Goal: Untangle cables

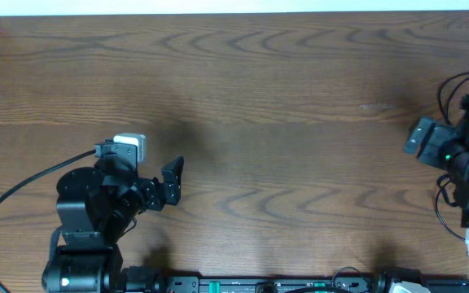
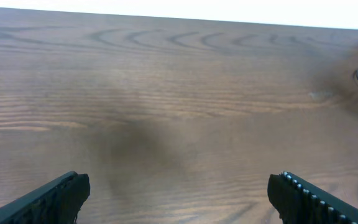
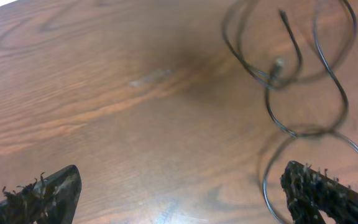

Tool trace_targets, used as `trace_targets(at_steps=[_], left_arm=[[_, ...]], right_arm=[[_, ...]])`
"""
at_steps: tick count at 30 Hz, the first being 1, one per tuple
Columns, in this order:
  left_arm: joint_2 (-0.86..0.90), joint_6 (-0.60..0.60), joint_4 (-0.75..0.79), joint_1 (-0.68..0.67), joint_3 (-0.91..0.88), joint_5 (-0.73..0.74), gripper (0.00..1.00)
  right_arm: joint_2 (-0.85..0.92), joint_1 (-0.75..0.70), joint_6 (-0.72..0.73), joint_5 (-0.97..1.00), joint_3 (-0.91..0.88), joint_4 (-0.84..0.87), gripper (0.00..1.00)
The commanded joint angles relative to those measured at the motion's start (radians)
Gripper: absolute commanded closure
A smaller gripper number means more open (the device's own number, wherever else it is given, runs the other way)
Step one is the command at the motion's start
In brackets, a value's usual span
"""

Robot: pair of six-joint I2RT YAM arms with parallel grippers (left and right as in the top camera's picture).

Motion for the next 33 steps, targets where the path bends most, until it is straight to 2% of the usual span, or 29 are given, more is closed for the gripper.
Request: trace_targets(at_steps=[1, 8, 13, 16, 25, 33], left_arm=[[-0.013, -0.01, -0.012, 0.002, -0.008, -0.029, 0.03], [-0.022, -0.016, -0.044, 0.003, -0.008, -0.043, 0.03], [-0.064, -0.009, -0.06, 0.002, -0.008, -0.048, 0.03], [-0.105, -0.009, -0.104, 0.002, -0.017, -0.115, 0.03], [-0.265, -0.044, -0.172, 0.003, -0.066, -0.156, 0.03], [-0.389, -0.093, -0.164, 0.003, -0.192, -0.173, 0.03]], right_arm=[[-0.062, 0.073, -0.06, 0.035, -0.032, 0.036, 0.01], [-0.233, 0.178, 0.057, 0.107, -0.216, 0.132, 0.01], [-0.351, 0.214, 0.077, 0.107, -0.367, 0.187, 0.01], [-0.401, 0.224, 0.088, 0.107, -0.417, 0.198, 0.01], [-0.498, 0.245, 0.067, 0.103, -0.431, 0.176, 0.01], [-0.536, 0.26, 0.067, 0.112, -0.432, 0.151, 0.01]])
